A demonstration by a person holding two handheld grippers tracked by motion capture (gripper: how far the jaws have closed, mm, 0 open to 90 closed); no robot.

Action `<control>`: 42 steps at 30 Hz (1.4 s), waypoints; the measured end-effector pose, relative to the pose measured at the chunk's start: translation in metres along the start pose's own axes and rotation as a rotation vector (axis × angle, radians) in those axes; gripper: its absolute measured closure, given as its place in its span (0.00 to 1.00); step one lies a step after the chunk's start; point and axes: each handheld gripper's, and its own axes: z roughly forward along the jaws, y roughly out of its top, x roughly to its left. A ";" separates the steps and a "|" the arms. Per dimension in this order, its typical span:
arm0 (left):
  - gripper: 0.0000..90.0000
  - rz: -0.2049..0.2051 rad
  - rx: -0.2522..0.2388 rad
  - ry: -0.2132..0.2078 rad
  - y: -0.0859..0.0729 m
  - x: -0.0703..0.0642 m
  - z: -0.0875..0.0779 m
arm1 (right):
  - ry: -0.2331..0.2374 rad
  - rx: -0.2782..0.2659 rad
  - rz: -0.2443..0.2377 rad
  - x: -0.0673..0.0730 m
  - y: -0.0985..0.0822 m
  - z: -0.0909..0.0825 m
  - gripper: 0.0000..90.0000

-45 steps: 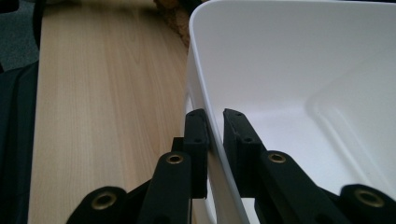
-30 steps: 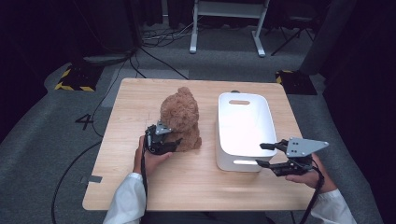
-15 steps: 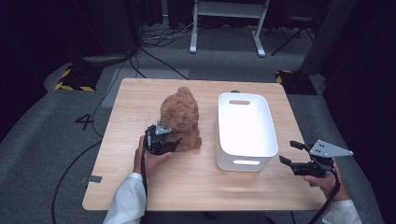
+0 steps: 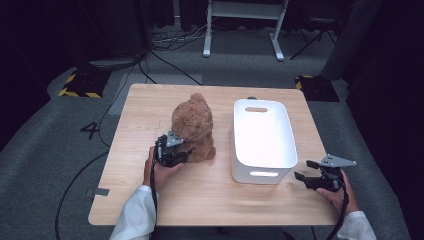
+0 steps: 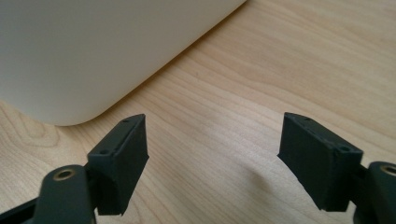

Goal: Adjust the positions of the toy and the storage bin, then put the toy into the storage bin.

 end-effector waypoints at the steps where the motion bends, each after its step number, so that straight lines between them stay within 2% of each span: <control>1: 0.65 0.003 -0.002 0.000 0.000 0.000 0.000 | 0.000 0.006 0.004 0.000 0.000 0.001 0.26; 9: 0.67 -0.002 -0.006 -0.010 0.000 0.000 0.000 | -0.014 0.063 -0.011 0.002 -0.006 0.012 0.26; 10: 0.68 0.007 -0.008 -0.006 0.000 -0.001 0.000 | -0.016 0.065 -0.013 0.003 -0.006 0.012 0.25; 14: 0.70 0.006 -0.022 0.009 -0.001 -0.003 0.000 | -0.008 0.062 -0.028 0.005 -0.007 0.014 0.24; 24: 0.77 0.012 -0.067 0.015 -0.001 -0.005 -0.003 | -0.010 0.057 -0.013 0.005 -0.007 0.015 0.23; 25: 0.77 0.024 -0.075 0.028 -0.001 -0.008 -0.005 | -0.010 0.057 -0.013 0.004 -0.007 0.015 0.23; 31: 0.79 0.047 -0.100 0.043 0.003 -0.014 -0.009 | -0.008 0.057 -0.015 0.004 -0.008 0.015 0.23; 42: 0.79 0.060 -0.147 0.025 0.011 -0.022 -0.013 | -0.010 0.058 -0.017 0.005 -0.009 0.013 0.23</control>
